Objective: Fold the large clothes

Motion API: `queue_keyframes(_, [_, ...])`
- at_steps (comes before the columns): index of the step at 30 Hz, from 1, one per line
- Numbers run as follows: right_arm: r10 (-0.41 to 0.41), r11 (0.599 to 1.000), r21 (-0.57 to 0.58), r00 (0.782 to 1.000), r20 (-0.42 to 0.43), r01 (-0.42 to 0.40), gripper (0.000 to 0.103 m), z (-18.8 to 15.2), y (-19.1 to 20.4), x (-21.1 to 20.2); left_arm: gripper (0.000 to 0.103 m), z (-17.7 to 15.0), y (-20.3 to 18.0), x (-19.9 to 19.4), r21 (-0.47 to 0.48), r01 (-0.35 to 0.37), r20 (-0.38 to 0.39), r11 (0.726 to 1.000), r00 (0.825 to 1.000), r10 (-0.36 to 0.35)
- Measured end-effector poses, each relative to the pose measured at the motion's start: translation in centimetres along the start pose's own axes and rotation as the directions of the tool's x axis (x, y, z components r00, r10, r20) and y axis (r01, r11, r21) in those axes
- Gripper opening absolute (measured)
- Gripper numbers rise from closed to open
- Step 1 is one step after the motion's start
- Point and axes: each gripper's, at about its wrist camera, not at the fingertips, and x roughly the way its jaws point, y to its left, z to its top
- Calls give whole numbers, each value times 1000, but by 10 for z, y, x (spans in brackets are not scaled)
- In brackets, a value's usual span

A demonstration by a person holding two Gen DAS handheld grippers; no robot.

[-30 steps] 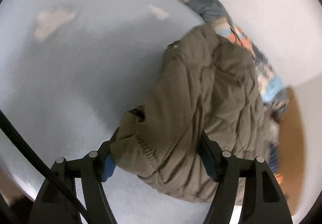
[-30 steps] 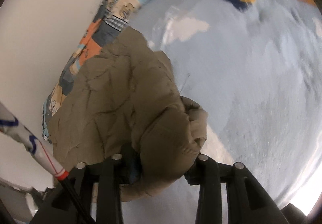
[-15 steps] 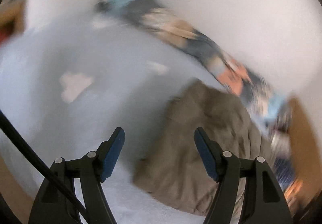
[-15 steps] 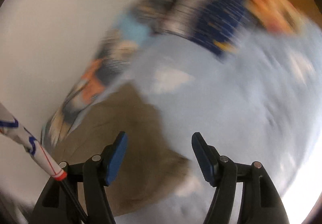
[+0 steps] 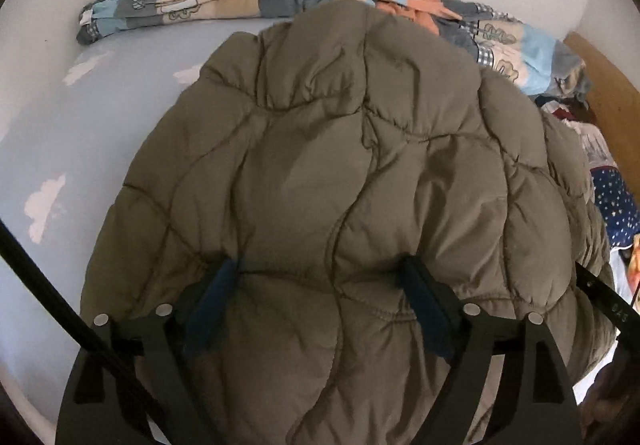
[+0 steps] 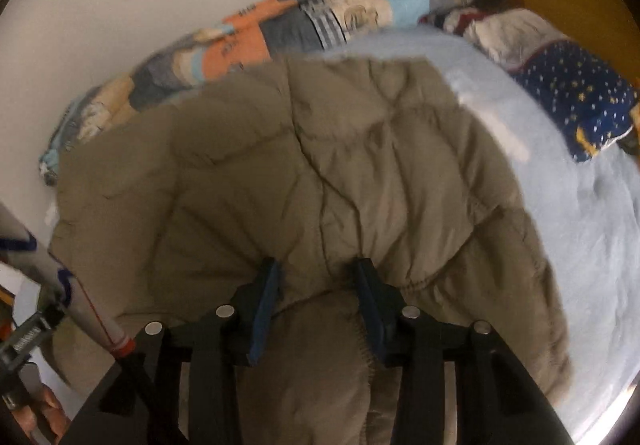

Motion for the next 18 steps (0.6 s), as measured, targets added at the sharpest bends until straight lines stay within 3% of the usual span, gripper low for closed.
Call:
queue_keyframes(6, [-51,999,13,999,-11,52,47,5,4,15,87,-2,-5,-7,-21,-22,41,1000,999,23])
queue_keyframes(9, [-60,997,41,997,56,58,47,5,9,-5,87,-11,-10,-27,-21,-26,96,999,995,28])
queue_keyframes(12, [-26,999,-33,988,152,31,50,-1,29,-38,87,-28,-21,-55,21,-31,163,999,986,28])
queue_keyframes(14, [-9,993,-118,986,167,29,60,-14,44,-54,87,-41,-34,-68,60,-46,190,997,981,34])
queue_keyframes(16, [-1,987,-156,989,150,25,60,-28,51,-58,87,-51,-42,-66,88,-69,174,994,983,53])
queue_keyframes(18, [-34,985,-162,994,105,51,62,-40,55,-50,87,-57,-44,-49,98,-91,105,991,991,81])
